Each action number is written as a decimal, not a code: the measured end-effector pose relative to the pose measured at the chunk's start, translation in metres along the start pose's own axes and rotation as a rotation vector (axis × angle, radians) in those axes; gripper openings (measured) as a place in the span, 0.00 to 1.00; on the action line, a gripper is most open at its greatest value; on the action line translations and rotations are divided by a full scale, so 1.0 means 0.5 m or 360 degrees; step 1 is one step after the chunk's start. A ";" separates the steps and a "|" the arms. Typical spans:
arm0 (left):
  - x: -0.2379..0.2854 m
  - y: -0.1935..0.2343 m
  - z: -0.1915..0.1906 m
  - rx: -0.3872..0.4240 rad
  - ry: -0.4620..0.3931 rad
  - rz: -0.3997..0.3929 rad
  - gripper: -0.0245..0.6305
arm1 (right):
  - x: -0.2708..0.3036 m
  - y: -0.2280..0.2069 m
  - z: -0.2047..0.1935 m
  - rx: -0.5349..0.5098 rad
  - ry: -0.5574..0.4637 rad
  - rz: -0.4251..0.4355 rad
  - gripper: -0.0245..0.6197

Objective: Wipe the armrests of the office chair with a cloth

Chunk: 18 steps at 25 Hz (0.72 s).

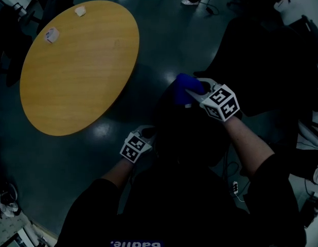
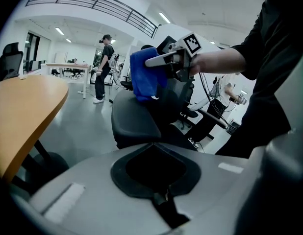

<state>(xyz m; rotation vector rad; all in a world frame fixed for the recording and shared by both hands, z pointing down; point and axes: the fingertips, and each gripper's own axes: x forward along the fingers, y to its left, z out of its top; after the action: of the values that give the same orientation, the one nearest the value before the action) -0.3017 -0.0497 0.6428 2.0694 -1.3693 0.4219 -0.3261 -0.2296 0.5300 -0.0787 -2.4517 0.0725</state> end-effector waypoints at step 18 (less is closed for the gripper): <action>0.005 0.012 0.008 0.0003 -0.0001 0.0026 0.07 | 0.126 -0.160 0.085 -0.0265 0.0121 -0.0261 0.21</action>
<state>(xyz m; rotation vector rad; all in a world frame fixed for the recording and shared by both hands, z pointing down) -0.3065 -0.0557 0.6428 2.0613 -1.3875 0.4291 -0.4049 -0.3058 0.5429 0.0460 -2.3748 -0.2030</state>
